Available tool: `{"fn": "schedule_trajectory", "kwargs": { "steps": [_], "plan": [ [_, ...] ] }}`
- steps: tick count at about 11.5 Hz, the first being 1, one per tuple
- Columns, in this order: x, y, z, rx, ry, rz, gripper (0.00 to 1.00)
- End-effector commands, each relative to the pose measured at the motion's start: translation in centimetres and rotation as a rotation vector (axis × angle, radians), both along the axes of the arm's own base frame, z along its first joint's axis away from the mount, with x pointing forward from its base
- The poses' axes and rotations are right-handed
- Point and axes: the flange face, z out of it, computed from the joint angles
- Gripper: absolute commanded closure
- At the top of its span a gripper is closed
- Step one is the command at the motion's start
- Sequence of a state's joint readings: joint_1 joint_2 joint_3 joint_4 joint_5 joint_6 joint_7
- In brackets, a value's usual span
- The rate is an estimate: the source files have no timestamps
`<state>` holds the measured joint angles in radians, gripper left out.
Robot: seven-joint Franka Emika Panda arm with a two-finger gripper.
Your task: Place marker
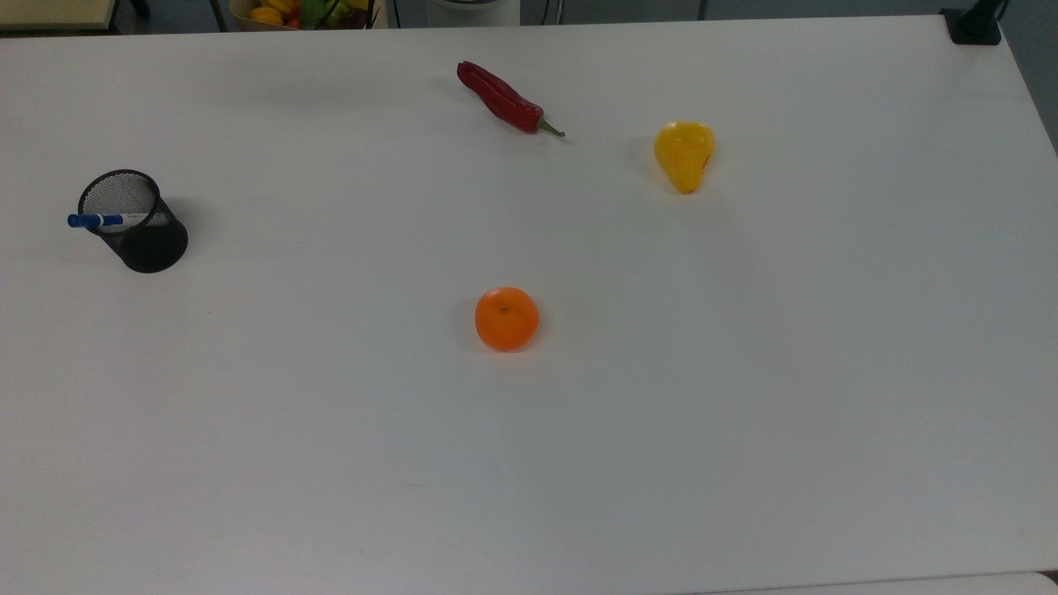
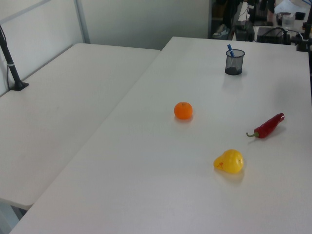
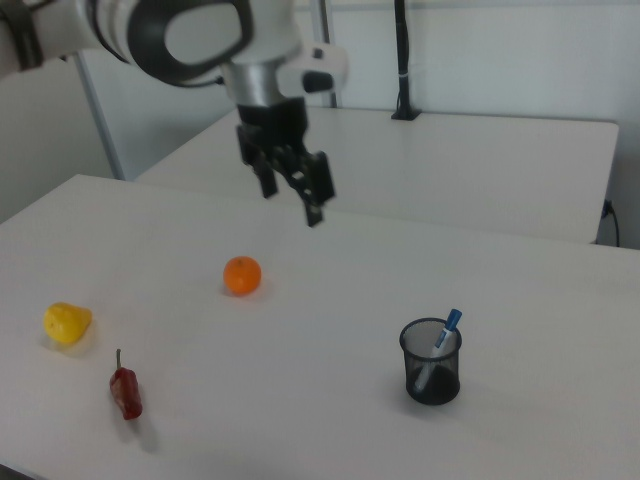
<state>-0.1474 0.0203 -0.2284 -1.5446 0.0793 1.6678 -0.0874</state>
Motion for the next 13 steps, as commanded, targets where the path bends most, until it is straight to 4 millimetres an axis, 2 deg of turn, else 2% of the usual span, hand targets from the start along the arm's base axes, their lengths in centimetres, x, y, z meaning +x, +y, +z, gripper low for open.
{"fn": "schedule_trajectory", "kwargs": {
  "steps": [1,5,7,8,10,13],
  "plan": [
    [-0.5,9.4,3.5,0.057,0.074,-0.009,0.00],
    [0.7,18.8,3.0,0.047,0.082,0.154,0.00],
    [0.8,20.8,1.7,0.045,0.100,0.225,0.00],
    [0.9,21.7,0.6,0.032,0.104,0.283,0.00],
    [1.7,21.8,-2.2,0.011,0.069,0.360,0.00],
    [2.3,21.2,-3.1,-0.023,0.033,0.460,0.00]
  ]
}}
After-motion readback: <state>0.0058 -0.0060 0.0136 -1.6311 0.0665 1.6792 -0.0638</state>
